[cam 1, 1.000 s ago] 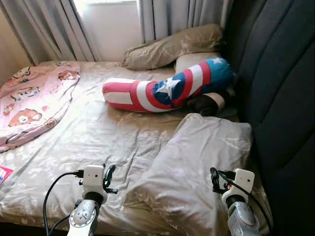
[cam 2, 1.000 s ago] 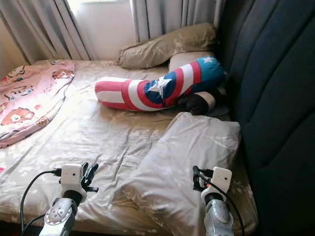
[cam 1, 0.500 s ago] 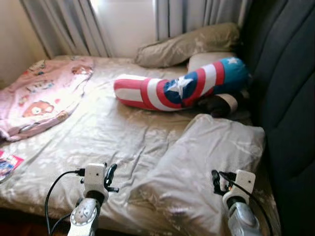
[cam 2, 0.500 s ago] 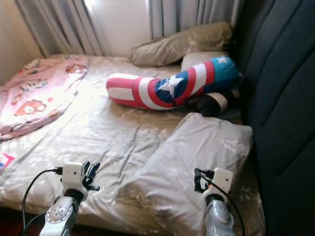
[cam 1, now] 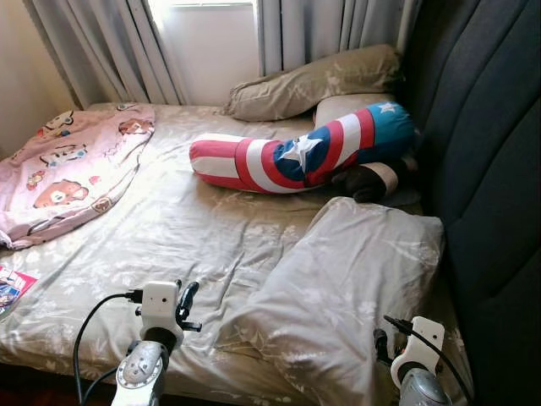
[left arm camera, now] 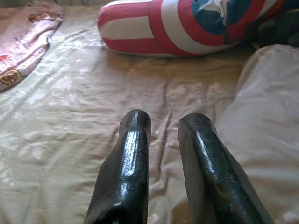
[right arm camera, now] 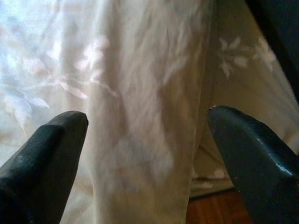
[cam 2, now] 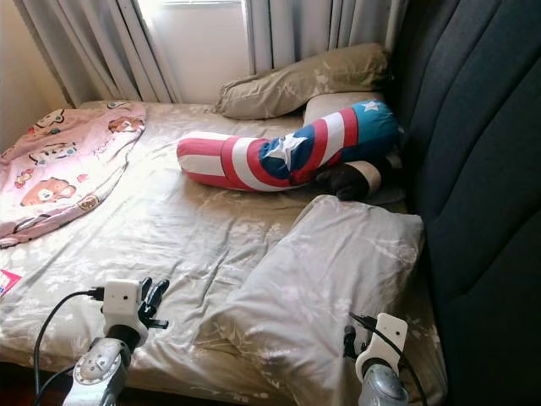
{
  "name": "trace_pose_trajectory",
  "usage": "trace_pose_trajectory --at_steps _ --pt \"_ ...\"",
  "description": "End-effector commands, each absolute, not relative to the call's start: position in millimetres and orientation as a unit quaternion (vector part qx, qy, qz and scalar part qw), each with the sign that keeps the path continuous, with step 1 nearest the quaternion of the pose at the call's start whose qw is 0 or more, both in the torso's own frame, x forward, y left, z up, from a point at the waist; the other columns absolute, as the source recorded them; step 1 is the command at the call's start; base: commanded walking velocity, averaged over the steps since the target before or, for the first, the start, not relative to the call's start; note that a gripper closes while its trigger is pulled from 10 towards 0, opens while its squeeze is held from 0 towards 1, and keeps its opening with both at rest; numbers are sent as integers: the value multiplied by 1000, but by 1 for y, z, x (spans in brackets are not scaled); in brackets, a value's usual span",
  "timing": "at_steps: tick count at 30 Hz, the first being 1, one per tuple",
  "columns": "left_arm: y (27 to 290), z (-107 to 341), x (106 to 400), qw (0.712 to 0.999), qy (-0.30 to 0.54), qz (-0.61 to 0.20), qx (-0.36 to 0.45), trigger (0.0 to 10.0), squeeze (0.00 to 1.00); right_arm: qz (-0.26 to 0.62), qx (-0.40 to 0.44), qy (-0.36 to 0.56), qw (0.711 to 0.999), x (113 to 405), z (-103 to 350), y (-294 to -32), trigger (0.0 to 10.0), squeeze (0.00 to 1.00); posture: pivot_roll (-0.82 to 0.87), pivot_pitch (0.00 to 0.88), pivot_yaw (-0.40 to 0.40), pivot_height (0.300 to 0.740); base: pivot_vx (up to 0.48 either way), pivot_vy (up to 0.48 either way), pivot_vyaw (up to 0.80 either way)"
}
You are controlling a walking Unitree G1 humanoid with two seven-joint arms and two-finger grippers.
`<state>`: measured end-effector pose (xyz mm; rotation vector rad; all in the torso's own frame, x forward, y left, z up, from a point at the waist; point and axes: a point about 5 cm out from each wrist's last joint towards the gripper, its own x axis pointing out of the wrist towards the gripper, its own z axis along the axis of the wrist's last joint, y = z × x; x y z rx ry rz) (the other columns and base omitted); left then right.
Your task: Clean up the room
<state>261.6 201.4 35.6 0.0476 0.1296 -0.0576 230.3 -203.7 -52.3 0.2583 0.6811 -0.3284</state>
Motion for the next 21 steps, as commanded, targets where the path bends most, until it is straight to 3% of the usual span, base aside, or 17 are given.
trace_pose_trajectory --at_steps 1,7,8,9,21 --pt "207 42 262 997 59 -28 30 10000 0 -169 138 343 914 230 -54 -201 10000 1000 57 0 71 732 0 0 0" --pt "211 54 265 998 46 -36 37 10000 0 -170 147 370 902 220 -62 -196 10000 1000 88 0 100 732 0 0 0" --pt "211 55 266 998 45 -37 37 10000 0 -173 148 371 900 219 -63 -196 10000 737 89 0 103 732 0 0 0" --pt "212 56 266 998 45 -37 37 10000 0 -174 148 373 899 218 -63 -195 10000 0 91 0 108 732 0 0 0" --pt "216 80 260 998 27 -46 46 10000 0 -180 167 382 891 214 -67 -189 10000 0 147 0 146 732 0 0 0"
